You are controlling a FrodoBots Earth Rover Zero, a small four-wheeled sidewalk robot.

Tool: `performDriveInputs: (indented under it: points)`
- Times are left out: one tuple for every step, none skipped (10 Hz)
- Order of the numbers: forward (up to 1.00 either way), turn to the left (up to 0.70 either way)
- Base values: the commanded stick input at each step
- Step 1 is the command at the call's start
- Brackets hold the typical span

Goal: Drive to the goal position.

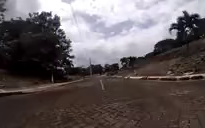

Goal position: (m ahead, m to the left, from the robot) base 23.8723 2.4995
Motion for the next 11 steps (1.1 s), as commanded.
performDriveInputs:
  points:
    - [0.70, 0.00]
    - [0.70, 0.00]
    - [0.70, 0.00]
    - [0.70, 0.00]
    - [0.70, 0.00]
    - [0.70, 0.00]
    - [0.70, 0.00]
    - [0.70, 0.00]
    - [0.70, 0.00]
    - [0.70, 0.00]
    - [0.70, 0.00]
